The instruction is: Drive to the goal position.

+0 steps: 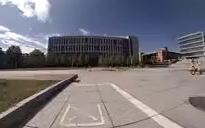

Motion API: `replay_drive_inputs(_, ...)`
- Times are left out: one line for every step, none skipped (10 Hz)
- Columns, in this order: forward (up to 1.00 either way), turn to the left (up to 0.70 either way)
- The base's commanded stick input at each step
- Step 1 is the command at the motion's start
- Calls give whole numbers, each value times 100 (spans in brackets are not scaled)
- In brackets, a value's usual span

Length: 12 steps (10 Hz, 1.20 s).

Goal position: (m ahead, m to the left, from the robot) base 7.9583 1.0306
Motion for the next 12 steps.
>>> replay_drive_inputs(70,31)
replay_drive_inputs(70,23)
replay_drive_inputs(70,1)
replay_drive_inputs(70,-1)
replay_drive_inputs(70,-1)
replay_drive_inputs(70,-1)
replay_drive_inputs(70,-1)
replay_drive_inputs(70,-1)
replay_drive_inputs(70,-1)
replay_drive_inputs(70,-1)
replay_drive_inputs(70,-1)
replay_drive_inputs(70,-1)
